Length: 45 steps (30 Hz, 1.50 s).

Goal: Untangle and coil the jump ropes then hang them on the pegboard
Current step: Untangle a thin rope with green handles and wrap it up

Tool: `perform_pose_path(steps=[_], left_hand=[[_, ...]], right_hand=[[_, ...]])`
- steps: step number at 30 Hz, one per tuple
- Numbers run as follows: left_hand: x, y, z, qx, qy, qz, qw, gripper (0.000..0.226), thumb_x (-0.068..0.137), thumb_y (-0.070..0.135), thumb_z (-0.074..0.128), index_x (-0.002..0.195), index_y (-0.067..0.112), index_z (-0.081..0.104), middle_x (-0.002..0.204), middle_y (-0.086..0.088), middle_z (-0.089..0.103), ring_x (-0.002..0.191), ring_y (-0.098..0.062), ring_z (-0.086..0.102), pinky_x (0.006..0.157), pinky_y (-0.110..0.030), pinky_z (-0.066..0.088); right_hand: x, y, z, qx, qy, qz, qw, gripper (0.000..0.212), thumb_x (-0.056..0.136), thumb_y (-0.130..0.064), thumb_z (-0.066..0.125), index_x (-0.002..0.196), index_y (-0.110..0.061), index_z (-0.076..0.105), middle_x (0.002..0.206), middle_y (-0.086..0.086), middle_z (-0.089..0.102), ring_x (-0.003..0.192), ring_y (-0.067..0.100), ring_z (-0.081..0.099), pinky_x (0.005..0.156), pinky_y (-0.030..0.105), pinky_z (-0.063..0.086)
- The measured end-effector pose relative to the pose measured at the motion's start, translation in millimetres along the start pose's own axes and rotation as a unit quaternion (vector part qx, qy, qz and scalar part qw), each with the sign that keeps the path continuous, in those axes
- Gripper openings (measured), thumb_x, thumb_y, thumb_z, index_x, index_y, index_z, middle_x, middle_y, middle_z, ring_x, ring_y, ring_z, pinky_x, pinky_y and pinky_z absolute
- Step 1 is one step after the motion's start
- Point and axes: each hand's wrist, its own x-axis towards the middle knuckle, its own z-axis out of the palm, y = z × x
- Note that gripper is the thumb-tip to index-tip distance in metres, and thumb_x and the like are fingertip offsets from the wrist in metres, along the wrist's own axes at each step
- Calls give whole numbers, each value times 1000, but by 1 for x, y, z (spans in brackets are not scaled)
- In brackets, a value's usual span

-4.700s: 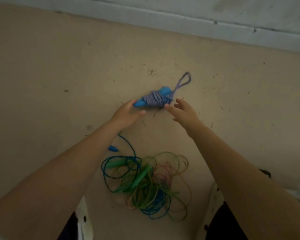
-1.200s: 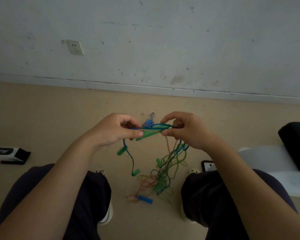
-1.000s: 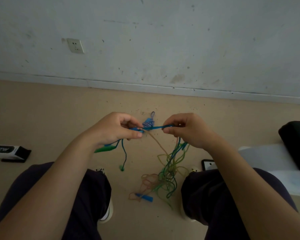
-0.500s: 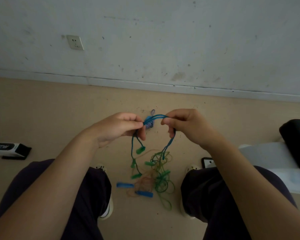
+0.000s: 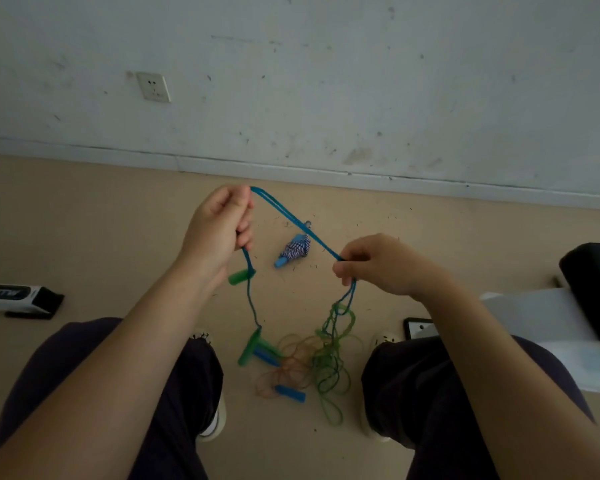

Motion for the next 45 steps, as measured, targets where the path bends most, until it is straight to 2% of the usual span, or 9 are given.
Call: perform_pose_path(steps=[4, 8, 13, 19, 24, 31, 37, 40, 45], left_hand=[[2, 1, -3, -18, 3, -21, 1000, 30, 98, 39, 59, 72, 25, 57, 51, 9, 35, 40, -8, 26, 40, -20, 27], [-9, -3, 6, 108, -141, -65, 982, 25, 75, 40, 84, 82, 20, 70, 48, 11, 47, 38, -2, 34, 39, -14, 30], [-26, -15, 31, 275, -292, -94, 911, 30, 71, 49, 81, 96, 31, 80, 95, 12, 77, 89, 1, 68, 84, -16, 49], [-21, -16, 30, 233, -247, -68, 938, 23, 95, 34, 67, 74, 37, 78, 55, 19, 63, 47, 3, 53, 53, -10, 37], [-16, -12, 24, 18, -244, -109, 963, 25, 91, 35, 60, 85, 22, 80, 64, 4, 59, 36, -3, 27, 40, -17, 24], [-9, -12, 17, -58, -157, -96, 981, 30, 100, 27, 54, 89, 19, 80, 70, 6, 60, 36, -2, 28, 38, -15, 26], [-9, -12, 14, -19, -135, -96, 986, 29, 101, 31, 55, 90, 20, 81, 72, 5, 65, 36, -3, 29, 40, -17, 25], [-10, -12, 14, -33, -160, -88, 983, 29, 100, 31, 55, 95, 18, 80, 77, 3, 66, 37, -3, 28, 42, -18, 21], [-10, -10, 16, -47, -145, -82, 985, 27, 92, 37, 60, 92, 20, 81, 78, 2, 67, 36, -3, 27, 40, -17, 22]], right_hand=[[-1, -3, -1, 174, 70, 22, 982, 16, 94, -16, 63, 83, -8, 71, 80, 12, 73, 81, 30, 72, 72, 35, 61], [-3, -17, 6, 377, 87, -9, 922, 13, 94, -12, 63, 85, -7, 70, 73, 12, 73, 68, 29, 73, 59, 27, 58], [-5, -31, 7, 483, 105, -68, 867, 18, 88, -22, 65, 90, -4, 69, 77, 14, 73, 68, 27, 73, 58, 26, 58], [1, -21, 4, 406, 163, -52, 898, 16, 90, -18, 68, 97, -3, 71, 84, 11, 73, 80, 23, 71, 74, 32, 61], [-1, -9, 16, 184, -19, -24, 982, 17, 85, -29, 75, 100, -21, 74, 101, 0, 75, 100, 15, 69, 96, 35, 52], [-2, -14, 13, 193, -24, -24, 981, 18, 86, -24, 75, 103, -22, 71, 64, -1, 66, 51, 13, 58, 53, 24, 49], [-8, -18, 15, 205, -103, -21, 973, 41, 91, -51, 61, 127, -32, 55, 71, 5, 68, 46, 19, 53, 49, 29, 47], [-8, -19, 15, 241, -104, -22, 965, 30, 102, -43, 45, 131, -37, 51, 77, 12, 72, 39, 23, 54, 51, 34, 52], [-8, -20, 19, 218, -99, -13, 971, 28, 98, -28, 59, 125, -26, 52, 72, 10, 72, 37, 22, 53, 46, 29, 50]])
